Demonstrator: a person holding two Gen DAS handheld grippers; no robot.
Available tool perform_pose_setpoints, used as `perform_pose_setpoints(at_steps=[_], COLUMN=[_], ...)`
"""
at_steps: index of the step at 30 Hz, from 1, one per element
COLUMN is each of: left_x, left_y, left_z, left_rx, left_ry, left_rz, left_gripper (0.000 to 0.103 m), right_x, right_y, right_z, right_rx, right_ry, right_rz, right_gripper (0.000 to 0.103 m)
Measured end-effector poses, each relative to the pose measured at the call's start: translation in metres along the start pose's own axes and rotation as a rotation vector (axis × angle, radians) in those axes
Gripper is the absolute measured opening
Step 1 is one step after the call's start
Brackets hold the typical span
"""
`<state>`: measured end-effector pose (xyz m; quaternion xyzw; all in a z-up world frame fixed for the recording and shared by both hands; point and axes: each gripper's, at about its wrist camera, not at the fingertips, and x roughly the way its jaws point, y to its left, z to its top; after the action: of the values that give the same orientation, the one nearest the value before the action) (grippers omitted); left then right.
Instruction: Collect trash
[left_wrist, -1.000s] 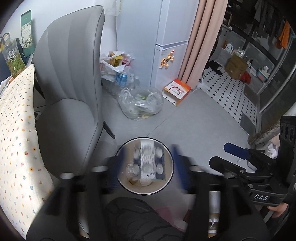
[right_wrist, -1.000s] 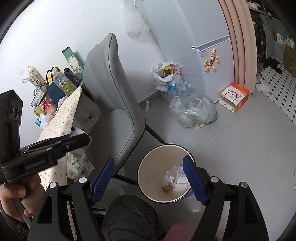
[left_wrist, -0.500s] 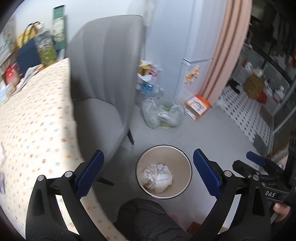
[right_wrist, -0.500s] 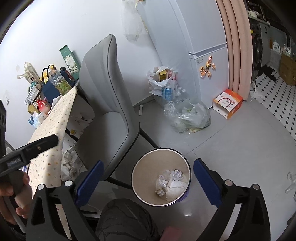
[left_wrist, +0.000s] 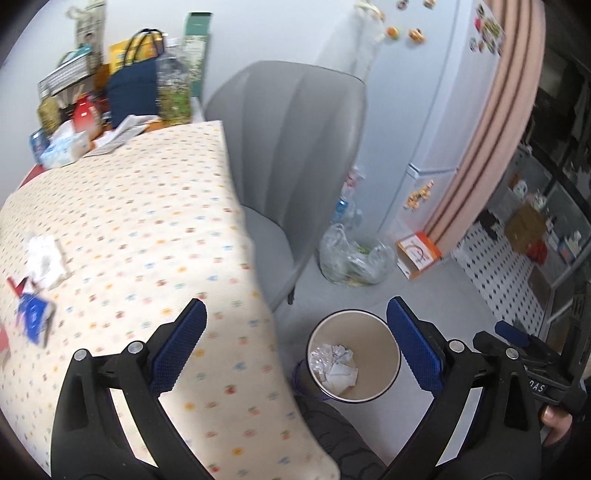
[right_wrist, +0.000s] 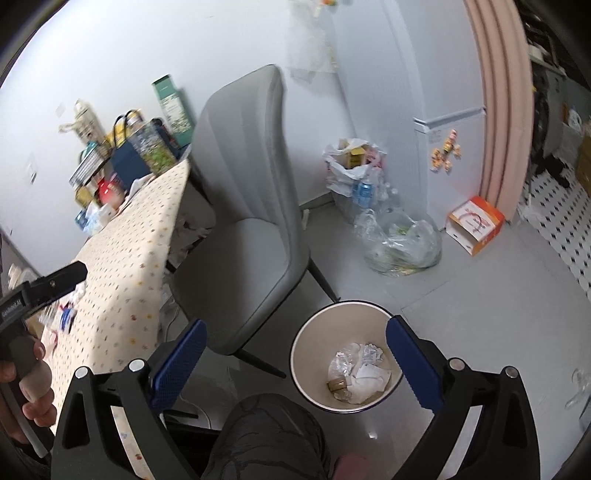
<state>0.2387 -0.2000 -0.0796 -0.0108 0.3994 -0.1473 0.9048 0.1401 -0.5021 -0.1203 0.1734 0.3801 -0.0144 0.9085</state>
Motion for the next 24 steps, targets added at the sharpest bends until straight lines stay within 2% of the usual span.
perform_pose_setpoints(at_steps=[9, 15, 24], left_x=[-0.032, -0.054, -0.085], left_y=[0.071, 0.129, 0.198], left_z=[-0.014, -0.029, -0.051], left_rx=[-0.126, -0.211, -0.332], left_ry=[-0.054, -0.095, -0.144], left_rz=[0.051, 0.126, 0.196], left_gripper=[0.097, 0.097, 0.097], right_x=[0.001, 0.007, 0.012], right_y=[0.078, 0.130, 0.214], right_z=[0.003, 0.001, -0.008], right_rx=[-0.150, -0.225, -0.386], right_ry=[0.017, 0.044, 0.067], right_rz=[0.052, 0.084, 0.140], right_gripper=[0.095, 0.095, 0.095])
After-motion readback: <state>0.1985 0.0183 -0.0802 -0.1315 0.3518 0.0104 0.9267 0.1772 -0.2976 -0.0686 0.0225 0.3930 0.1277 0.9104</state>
